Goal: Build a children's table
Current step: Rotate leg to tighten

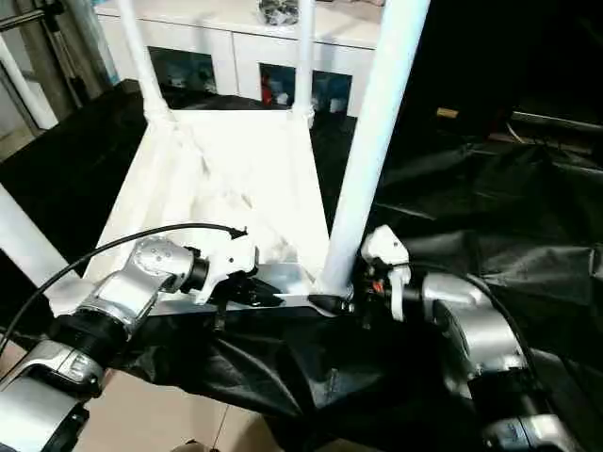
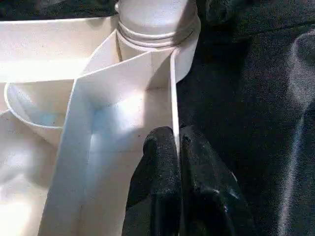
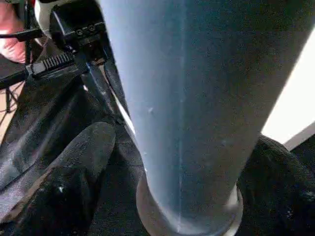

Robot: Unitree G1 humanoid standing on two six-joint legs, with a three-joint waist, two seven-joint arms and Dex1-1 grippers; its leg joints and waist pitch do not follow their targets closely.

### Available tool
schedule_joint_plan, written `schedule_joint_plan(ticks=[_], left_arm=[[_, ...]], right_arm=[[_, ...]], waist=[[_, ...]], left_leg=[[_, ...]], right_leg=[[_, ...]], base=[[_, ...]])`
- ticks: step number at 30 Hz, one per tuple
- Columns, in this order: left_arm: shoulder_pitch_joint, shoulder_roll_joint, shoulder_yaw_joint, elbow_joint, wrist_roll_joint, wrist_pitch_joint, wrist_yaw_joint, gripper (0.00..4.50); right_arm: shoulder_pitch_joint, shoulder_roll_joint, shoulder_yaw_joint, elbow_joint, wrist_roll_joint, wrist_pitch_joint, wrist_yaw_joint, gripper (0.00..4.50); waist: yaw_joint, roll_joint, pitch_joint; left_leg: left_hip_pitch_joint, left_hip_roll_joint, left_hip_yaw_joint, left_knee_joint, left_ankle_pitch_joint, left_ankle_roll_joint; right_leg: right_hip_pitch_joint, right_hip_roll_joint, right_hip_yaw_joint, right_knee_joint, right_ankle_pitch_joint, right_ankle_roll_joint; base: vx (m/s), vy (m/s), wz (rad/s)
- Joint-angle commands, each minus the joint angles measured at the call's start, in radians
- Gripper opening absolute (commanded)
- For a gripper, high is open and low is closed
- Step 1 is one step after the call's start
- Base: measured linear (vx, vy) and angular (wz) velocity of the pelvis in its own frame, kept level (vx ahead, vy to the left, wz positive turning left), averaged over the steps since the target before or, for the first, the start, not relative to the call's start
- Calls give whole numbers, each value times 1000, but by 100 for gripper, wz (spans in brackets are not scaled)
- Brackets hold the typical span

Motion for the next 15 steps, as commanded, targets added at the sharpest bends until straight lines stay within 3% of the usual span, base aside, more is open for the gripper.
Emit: schedule_joint_plan(ticks=[1, 15], left_arm=[[1, 6, -14, 13, 1, 10, -26, 0], [2, 12, -9, 12, -7, 20, -28, 0]], right_arm=[[-17, 0, 3, 16, 5, 5, 9, 365], [-27, 7, 8, 37, 9, 18, 20, 237]], waist=[[1, -9, -66], [2, -7, -68]], left_leg=[[7, 25, -2, -56, -191, 62], [7, 25, -2, -55, -179, 63]], right_leg=[[58, -62, 39, -68, -186, -221], [58, -61, 40, -64, -168, -226]], base=[[0, 0, 0], [0, 0, 0]])
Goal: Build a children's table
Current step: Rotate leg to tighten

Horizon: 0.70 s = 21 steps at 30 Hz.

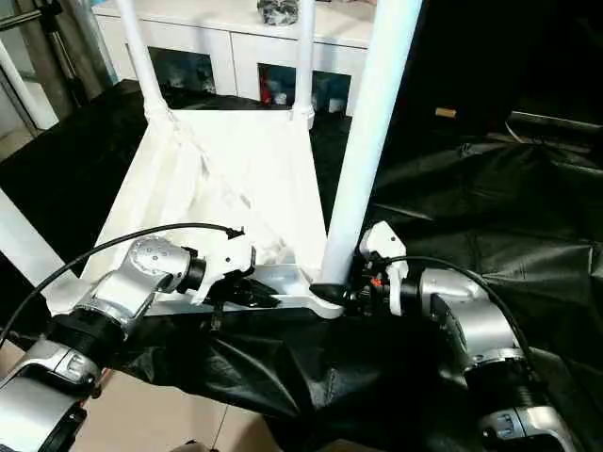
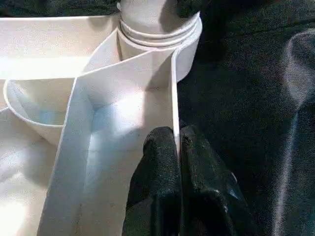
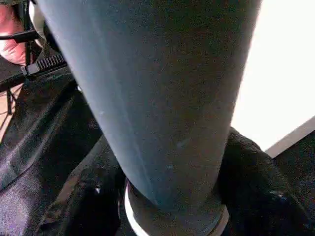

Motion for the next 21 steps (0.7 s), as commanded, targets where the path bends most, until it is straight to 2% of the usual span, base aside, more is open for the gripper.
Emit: schedule_joint_plan(ticks=[1, 6, 8, 9, 10, 11, 12, 13, 14, 15, 17, 18, 19, 20, 21], left_arm=[[2, 2, -8, 11, -2, 16, -10, 0], [2, -20, 10, 13, -22, 40, 12, 0], [-8, -45, 22, 25, -19, 55, 67, 0], [-25, -78, 35, 52, -3, 54, 161, 0], [-27, -81, 37, 54, -2, 56, 170, 0], [-39, -100, 45, 72, 6, 69, 223, 0], [-43, -111, 43, 75, 11, 79, 242, 0], [-46, -119, 41, 77, 15, 85, 254, 0], [-52, -136, 45, 83, 20, 96, 290, 0], [-57, -155, 47, 82, 22, 105, 317, 0], [-61, -175, 50, 82, 24, 115, 342, 0], [-66, -195, 55, 80, 22, 123, 364, 0], [-71, -216, 53, 83, 24, 113, 382, 0], [-72, -218, 53, 84, 24, 111, 384, 0], [-75, -227, 51, 90, 24, 97, 387, 0]], right_arm=[[0, 8, 11, 4, 12, 19, 16, 237], [23, 42, 16, 2, 17, 22, -7, 212], [24, 78, 8, 35, 1, 14, -76, 209], [15, 126, -2, 85, -30, -9, -178, 208], [13, 130, -4, 89, -32, -10, -188, 206], [5, 157, -12, 116, -45, -13, -248, 206], [-9, 185, -21, 143, -57, -3, -314, 205], [-19, 204, -27, 163, -66, 4, -360, 202], [-38, 236, -37, 200, -81, 12, -442, 202], [-57, 269, -43, 235, -95, 21, -518, 199], [-76, 301, -49, 268, -108, 29, -587, 199], [-93, 333, -53, 295, -119, 26, -644, 199], [-112, 369, -52, 325, -139, -15, -687, 199], [-114, 373, -52, 327, -141, -22, -688, 199], [-125, 391, -50, 336, -149, -67, -679, 199]], waist=[[2, -7, -67], [1, -8, -65], [-2, -7, -64], [-5, -8, -60], [-9, -8, -56], [-16, -7, -54], [-23, -9, -50], [-28, -8, -49], [-31, -7, -48], [-41, -1, -45], [-52, 2, -46], [-62, 2, -48], [-69, 3, -46], [-72, 5, -46], [-76, 9, -47]], left_leg=[[8, 25, -1, -55, -180, 64], [8, 24, -2, -56, -194, 58], [8, 24, -2, -58, -206, 52], [7, 22, -3, -61, -225, 44], [8, 21, -3, -63, -246, 37], [15, 17, -5, -62, -286, 18], [16, 15, -8, -64, -309, 6], [22, 12, -10, -64, -333, 5], [24, 12, -11, -64, -346, 6], [25, 11, -14, -66, -372, -1], [27, 10, -21, -67, -401, -12], [23, 9, -25, -70, -410, -14], [25, 9, -27, -70, -435, -12], [28, 8, -27, -69, -448, -11], [32, 10, -30, -71, -467, -5]], right_leg=[[57, -60, 39, -65, -167, -227], [56, -62, 39, -69, -205, -219], [55, -62, 40, -72, -228, -213], [54, -62, 38, -77, -271, -201], [49, -61, 37, -81, -316, -190], [47, -63, 34, -92, -409, -166], [45, -62, 34, -97, -469, -148], [43, -63, 31, -107, -533, -121], [40, -63, 30, -111, -557, -113], [38, -62, 27, -115, -594, -99], [37, -63, 20, -122, -626, -81], [41, -63, 17, -122, -618, -78], [38, -60, 11, -128, -629, -71], [35, -62, 9, -131, -636, -68], [37, -64, 4, -136, -627, -68]], base=[[0, 0, 0], [0, 0, 0], [0, 0, 0], [0, 0, 0], [0, 0, 0], [0, 0, 0], [0, 0, 0], [0, 0, 0], [0, 0, 0], [0, 0, 0], [0, 0, 0], [0, 0, 0], [0, 0, 0], [0, 0, 0], [0, 0, 0]])
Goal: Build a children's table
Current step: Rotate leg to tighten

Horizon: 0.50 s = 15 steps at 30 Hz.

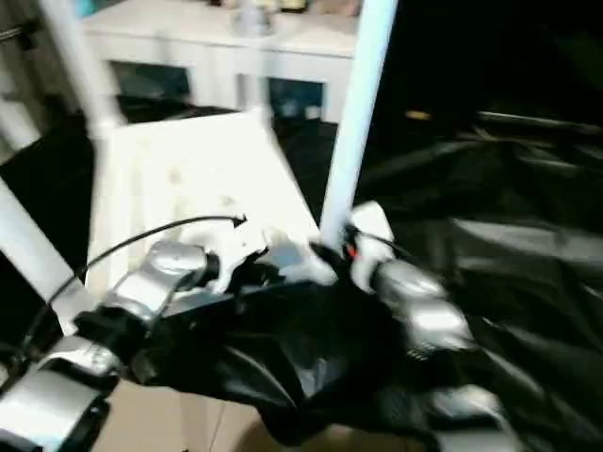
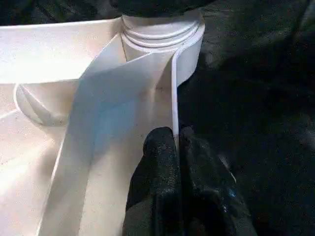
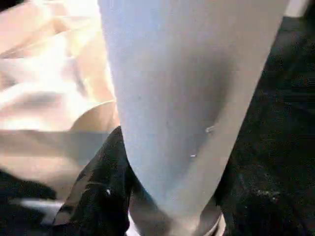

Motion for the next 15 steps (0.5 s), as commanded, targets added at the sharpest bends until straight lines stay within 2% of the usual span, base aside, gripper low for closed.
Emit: schedule_joint_plan(ticks=[1, 2, 3, 5, 6, 7, 9, 11, 12, 15], left_arm=[[-26, -72, -20, -27, -36, -49, -15, 0], [-20, -68, -23, -31, -39, -61, -38, 0], [-17, -64, -24, -34, -40, -68, -48, 0], [-7, -45, -31, -42, -44, -91, -89, 0], [-4, -36, -34, -43, -43, -97, -98, 0], [-3, -32, -35, -45, -44, -100, -106, 0], [14, 5, -39, -59, -57, -136, -186, 0], [20, 26, -42, -65, -64, -143, -235, 0], [23, 36, -44, -69, -70, -147, -260, 0], [30, 59, -50, -81, -82, -162, -326, 0]], right_arm=[[16, 57, 58, 73, -10, 17, 14, 199], [12, 59, 55, 62, 13, 9, 62, 252], [12, 55, 52, 56, 25, 16, 82, 265], [16, 35, 53, 34, 41, 18, 135, 271], [17, 23, 55, 27, 42, 16, 153, 300], [19, 15, 59, 19, 43, 13, 170, 300], [41, -53, 81, -38, 63, 2, 326, 309], [53, -94, 93, -63, 72, -14, 416, 309], [59, -111, 100, -75, 77, -20, 454, 309], [75, -152, 115, -106, 98, -11, 554, 309]], waist=[[-6, -1, -41], [-10, -2, -40], [-11, -2, -42], [-11, -5, -43], [-9, -5, -46], [-8, -6, -47], [5, -6, -51], [15, -10, -55], [22, -10, -55], [33, -11, -60]], left_leg=[[12, 10, -19, -72, -471, 0], [9, 11, -20, -75, -481, 8], [13, 11, -18, -73, -485, 17], [9, 12, -17, -75, -469, 29], [7, 15, -15, -77, -450, 33], [6, 16, -14, -77, -439, 36], [2, 21, -6, -76, -388, 57], [-4, 24, -2, -74, -334, 74], [-1, 24, 3, -70, -302, 82], [0, 24, 9, -65, -241, 97]], right_leg=[[22, -60, 18, -113, -612, -74], [27, -60, 12, -115, -595, -77], [24, -62, 10, -116, -584, -83], [26, -65, 13, -111, -558, -98], [27, -67, 18, -106, -525, -111], [27, -68, 21, -104, -504, -121], [33, -67, 33, -87, -376, -175], [40, -71, 38, -75, -300, -202], [37, -70, 41, -69, -262, -217], [40, -70, 42, -59, -202, -243]], base=[[0, 0, 0], [0, 0, 0], [0, 0, 0], [0, 0, 0], [0, 0, 0], [0, 0, 0], [0, 0, 0], [30, -7, 3], [59, -14, 6], [57, -33, 10]])
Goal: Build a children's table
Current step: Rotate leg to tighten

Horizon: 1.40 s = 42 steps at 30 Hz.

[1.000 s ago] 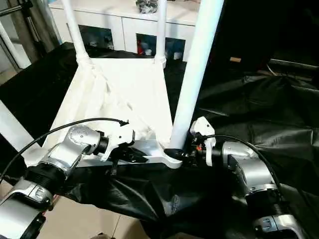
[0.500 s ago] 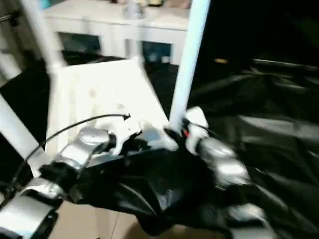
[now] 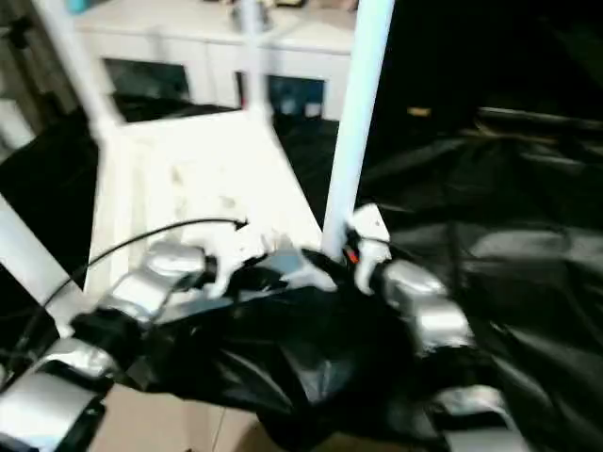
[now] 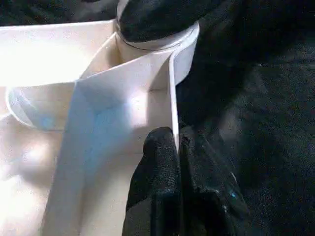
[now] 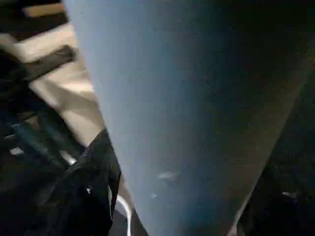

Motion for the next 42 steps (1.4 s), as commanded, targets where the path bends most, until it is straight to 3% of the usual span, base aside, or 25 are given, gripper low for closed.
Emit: schedule_joint_plan(ticks=[1, 4, 5, 8, 9, 15, 17, 20, 24, 26, 27, 29, 31, 34, 36, 37, 38, 40, 42], left_arm=[[2, -24, -29, -42, -40, -39, -66, 0], [-5, 8, -27, -25, -40, -72, -126, 0], [-9, 23, -28, -14, -45, -92, -163, 0], [-19, 38, -24, 6, -48, -111, -192, 0], [-34, 44, -17, 31, -45, -121, -193, 0], [-55, 49, -9, 62, -43, -130, -198, 0], [-57, 48, -7, 66, -45, -130, -199, 0], [-58, 41, 2, 80, -35, -123, -173, 0], [-65, 15, 24, 86, -33, -83, -84, 0], [-69, -9, 37, 79, -30, -46, -10, 0], [-67, -25, 39, 67, -27, -23, 21, 0], [-62, -45, 40, 50, -23, 3, 57, 0], [-51, -82, 38, 28, -16, 34, 109, 0], [-45, -113, 40, 18, -14, 54, 154, 0], [-31, -161, 30, -6, -15, 75, 198, 0], [-25, -170, 21, -11, -16, 71, 196, 0], [-25, -170, 21, -11, -16, 71, 196, 0], [-24, -167, 16, -11, -10, 64, 192, 0], [-29, -144, 19, -6, -6, 53, 174, 0]], right_arm=[[17, 2, 67, -33, 15, 19, 91, 309], [35, -59, 89, -69, 36, 50, 225, 309], [38, -82, 97, -80, 45, 74, 272, 309], [39, -106, 113, -86, 44, 92, 318, 293], [36, -121, 135, -71, 10, 72, 331, 282], [31, -115, 141, -62, 4, 69, 332, 245], [32, -108, 138, -71, 13, 80, 328, 229], [39, -86, 123, -81, 28, 94, 296, 223], [33, -37, 89, -38, 2, 83, 146, 216], [18, 7, 60, 26, -29, 73, -3, 212], [9, 33, 46, 61, -40, 72, -81, 208], [1, 64, 33, 94, -50, 78, -161, 207], [-6, 114, 24, 133, -66, 96, -268, 204], [-18, 150, 21, 159, -78, 95, -337, 202], [-32, 202, 35, 189, -117, 59, -406, 202], [-33, 211, 40, 192, -120, 31, -393, 234], [-33, 211, 40, 192, -120, 31, -393, 234], [-38, 212, 31, 194, -109, 16, -375, 266], [-36, 190, 24, 162, -78, 28, -304, 276]], waist=[[11, -11, -62], [29, -11, -68], [35, -17, -69], [45, -13, -72], [48, -15, -69], [49, -17, -55], [48, -17, -54], [46, -17, -55], [41, -17, -54], [35, -16, -53], [26, -19, -51], [17, -15, -50], [2, -17, -46], [-3, -16, -45], [-12, -14, -41], [-19, -13, -37], [-20, -11, -38], [-22, -11, -41], [-19, -9, -47]], left_leg=[[-2, 30, 3, -56, -195, 97], [-3, 34, 4, -51, -127, 122], [-6, 33, 4, -49, -112, 130], [-6, 35, 4, -46, -98, 134], [-6, 37, 6, -47, -104, 130], [-1, 36, 5, -56, -236, 55], [-1, 37, 3, -58, -254, 44], [-5, 37, 2, -59, -245, 42], [-5, 35, 2, -59, -246, 36], [-4, 33, 0, -61, -255, 20], [-10, 30, -5, -66, -275, 7], [-5, 31, -5, -65, -295, -1], [-3, 26, -7, -65, -331, -4], [3, 23, -8, -63, -356, 3], [6, 22, -11, -65, -397, -4], [9, 21, -14, -66, -429, -7], [11, 20, -15, -65, -443, -7], [15, 21, -16, -67, -451, 3], [8, 27, -15, -75, -412, 16]], right_leg=[[48, -55, 47, -58, -168, -242], [50, -54, 45, -44, -76, -256], [53, -53, 44, -41, -52, -260], [48, -55, 44, -36, -40, -262], [43, -54, 44, -37, -48, -264], [35, -61, 47, -64, -310, -198], [33, -61, 47, -67, -351, -180], [34, -60, 47, -65, -330, -178], [32, -60, 47, -64, -323, -180], [30, -62, 48, -67, -355, -174], [35, -61, 42, -71, -401, -156], [29, -62, 44, -75, -430, -151], [27, -61, 39, -88, -511, -124], [21, -60, 40, -98, -553, -101], [18, -58, 33, -103, -591, -91], [15, -57, 29, -109, -624, -79], [15, -57, 28, -111, -636, -73], [16, -58, 26, -116, -628, -66], [24, -57, 33, -107, -528, -93]], base=[[0, 0, 0], [0, 0, 0], [0, 0, 0], [0, 0, 0], [0, 0, 0], [0, 0, 0], [0, 0, 0], [0, 0, 0], [0, 0, 0], [0, 0, 0], [0, 0, 0], [0, 0, 0], [0, 0, 0], [0, 0, 0], [0, 0, 0], [0, 0, 0], [0, 0, 0], [0, 0, 0], [0, 0, 0]])
